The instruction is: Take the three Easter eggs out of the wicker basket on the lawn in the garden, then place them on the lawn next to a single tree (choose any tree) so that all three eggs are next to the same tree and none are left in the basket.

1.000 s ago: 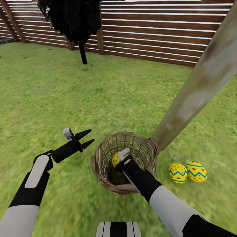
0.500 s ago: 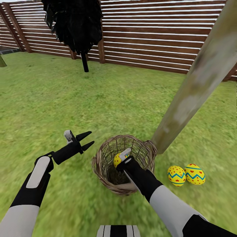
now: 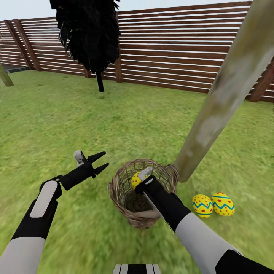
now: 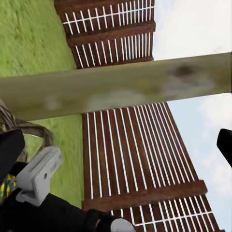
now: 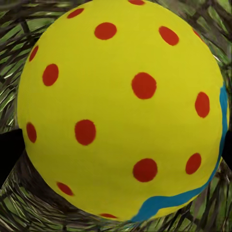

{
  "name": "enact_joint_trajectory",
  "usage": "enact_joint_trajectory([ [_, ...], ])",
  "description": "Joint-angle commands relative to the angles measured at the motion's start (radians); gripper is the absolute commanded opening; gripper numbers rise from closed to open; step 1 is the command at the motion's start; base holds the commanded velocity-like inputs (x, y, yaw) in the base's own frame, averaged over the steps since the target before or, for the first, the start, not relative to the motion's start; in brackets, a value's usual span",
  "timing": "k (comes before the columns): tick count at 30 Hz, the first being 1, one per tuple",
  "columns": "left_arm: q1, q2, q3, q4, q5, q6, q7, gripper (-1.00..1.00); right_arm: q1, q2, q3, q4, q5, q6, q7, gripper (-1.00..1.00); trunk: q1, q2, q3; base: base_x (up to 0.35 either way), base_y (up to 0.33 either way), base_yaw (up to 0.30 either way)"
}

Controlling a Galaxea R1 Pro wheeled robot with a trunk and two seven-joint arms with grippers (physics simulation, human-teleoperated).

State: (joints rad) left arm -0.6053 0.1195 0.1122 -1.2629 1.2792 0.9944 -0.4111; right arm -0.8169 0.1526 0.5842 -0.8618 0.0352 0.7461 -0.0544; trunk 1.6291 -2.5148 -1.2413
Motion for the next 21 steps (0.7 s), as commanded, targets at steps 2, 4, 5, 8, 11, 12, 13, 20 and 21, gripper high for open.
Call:
enact_joint_trajectory([
  [2, -0.001, -0.001, 0.001, 0.0, -0.006, 0.004, -0.006, 1.0, 0.0, -0.008, -0.004, -0.05, 0.003, 0.091, -0.001, -1.0, -0.001, 0.0, 0.007, -0.001, 0.0, 0.0],
  [4, -0.001, -0.001, 0.001, 0.0, -0.006, 0.004, -0.006, 1.0, -0.001, -0.032, -0.016, -0.105, 0.002, 0.131, -0.001, -1.0, -0.002, 0.001, 0.015, 0.0, 0.0, 0.0],
  [5, -0.001, -0.001, 0.001, 0.0, -0.006, 0.004, -0.006, 1.0, 0.0, -0.042, -0.019, -0.131, 0.002, 0.14, 0.001, -1.0, -0.002, 0.001, 0.019, 0.0, 0.0, 0.0],
  [8, -0.001, -0.001, 0.001, 0.0, -0.006, 0.004, -0.006, 1.0, 0.001, -0.051, -0.021, -0.171, 0.002, 0.147, 0.002, -1.0, -0.004, 0.002, 0.03, 0.0, 0.0, 0.0],
  [11, -0.001, -0.001, 0.001, 0.0, -0.006, 0.004, -0.006, 1.0, 0.004, -0.051, -0.021, -0.205, 0.002, 0.152, 0.002, -1.0, -0.005, 0.002, 0.042, -0.061, 0.0, 0.0],
  [12, -0.001, -0.001, 0.001, 0.0, -0.006, 0.004, -0.006, 1.0, 0.004, -0.051, -0.021, -0.208, 0.002, 0.152, 0.002, -1.0, -0.005, 0.003, 0.046, -0.246, 0.0, 0.0],
  [13, -0.001, -0.001, 0.001, 0.0, -0.006, 0.004, -0.006, 1.0, 0.005, -0.051, -0.021, -0.211, 0.002, 0.153, 0.002, -1.0, -0.006, 0.003, 0.05, -0.3, 0.0, 0.0],
  [20, -0.001, 0.0, 0.003, 0.001, -0.009, 0.004, -0.006, 1.0, 0.016, -0.067, -0.021, -0.264, 0.0, 0.154, 0.003, -1.0, -0.009, 0.004, 0.077, -0.209, 0.0, 0.0],
  [21, -0.001, 0.0, 0.003, 0.0, -0.009, 0.004, -0.005, 1.0, 0.019, -0.071, -0.021, -0.281, 0.0, 0.154, 0.003, -1.0, -0.01, 0.005, 0.081, -0.333, 0.0, 0.0],
])
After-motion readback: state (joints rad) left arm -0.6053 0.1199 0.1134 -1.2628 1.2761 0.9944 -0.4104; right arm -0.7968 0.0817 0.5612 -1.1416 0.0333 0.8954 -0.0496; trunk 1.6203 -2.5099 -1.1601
